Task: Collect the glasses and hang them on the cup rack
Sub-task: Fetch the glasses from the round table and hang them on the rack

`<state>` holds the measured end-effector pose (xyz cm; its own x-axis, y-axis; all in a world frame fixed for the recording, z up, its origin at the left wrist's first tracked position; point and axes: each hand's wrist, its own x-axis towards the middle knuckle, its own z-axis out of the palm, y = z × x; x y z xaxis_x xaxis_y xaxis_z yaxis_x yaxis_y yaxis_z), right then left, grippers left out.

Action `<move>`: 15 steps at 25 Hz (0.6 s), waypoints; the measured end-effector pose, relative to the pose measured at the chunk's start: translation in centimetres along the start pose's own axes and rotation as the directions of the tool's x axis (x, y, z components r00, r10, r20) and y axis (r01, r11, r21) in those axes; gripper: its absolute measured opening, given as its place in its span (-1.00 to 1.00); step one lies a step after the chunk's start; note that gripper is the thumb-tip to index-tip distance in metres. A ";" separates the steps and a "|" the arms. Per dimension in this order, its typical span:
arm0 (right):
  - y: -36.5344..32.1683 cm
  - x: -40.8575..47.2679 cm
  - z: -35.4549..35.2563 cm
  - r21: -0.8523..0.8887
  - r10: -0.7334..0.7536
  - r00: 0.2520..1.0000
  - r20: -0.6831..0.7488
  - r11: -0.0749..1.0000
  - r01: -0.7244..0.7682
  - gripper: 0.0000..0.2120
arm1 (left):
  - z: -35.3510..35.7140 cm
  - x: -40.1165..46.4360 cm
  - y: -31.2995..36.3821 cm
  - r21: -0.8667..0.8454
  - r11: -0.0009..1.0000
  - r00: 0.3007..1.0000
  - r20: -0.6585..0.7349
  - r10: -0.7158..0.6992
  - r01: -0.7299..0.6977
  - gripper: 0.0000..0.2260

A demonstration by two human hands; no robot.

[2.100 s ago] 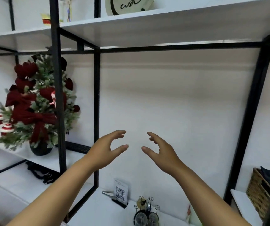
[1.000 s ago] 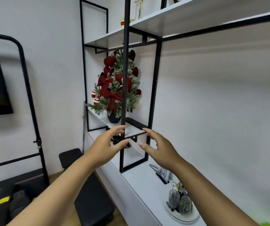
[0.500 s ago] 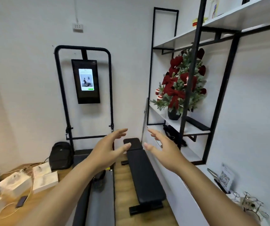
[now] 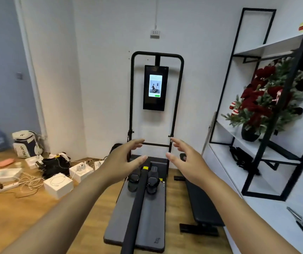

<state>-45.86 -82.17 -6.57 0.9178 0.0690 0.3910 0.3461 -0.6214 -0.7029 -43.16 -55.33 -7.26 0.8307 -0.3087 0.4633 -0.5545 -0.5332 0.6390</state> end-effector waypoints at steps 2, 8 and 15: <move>-2.5 -1.4 3.2 0.014 0.007 1.000 0.029 1.000 -0.008 -0.34 | -2.8 -4.0 -1.4 0.019 1.000 1.000 -0.012 -0.023 0.024 -0.44; -11.3 -5.2 13.2 0.037 -0.046 0.988 0.148 0.998 0.041 -0.36 | -13.1 -15.3 -3.4 0.085 0.989 0.990 -0.089 -0.113 0.120 -0.49; -24.0 -6.6 23.6 0.157 -0.246 0.931 0.270 0.965 0.209 -0.40 | -26.3 -26.8 -4.2 0.214 0.930 0.934 -0.266 -0.237 0.297 -0.47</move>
<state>-55.68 -49.25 -6.31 0.8220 0.4276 0.3762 0.5565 -0.4629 -0.6900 -64.42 -24.13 -6.22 0.8946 0.0474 0.4443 -0.2582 -0.7566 0.6007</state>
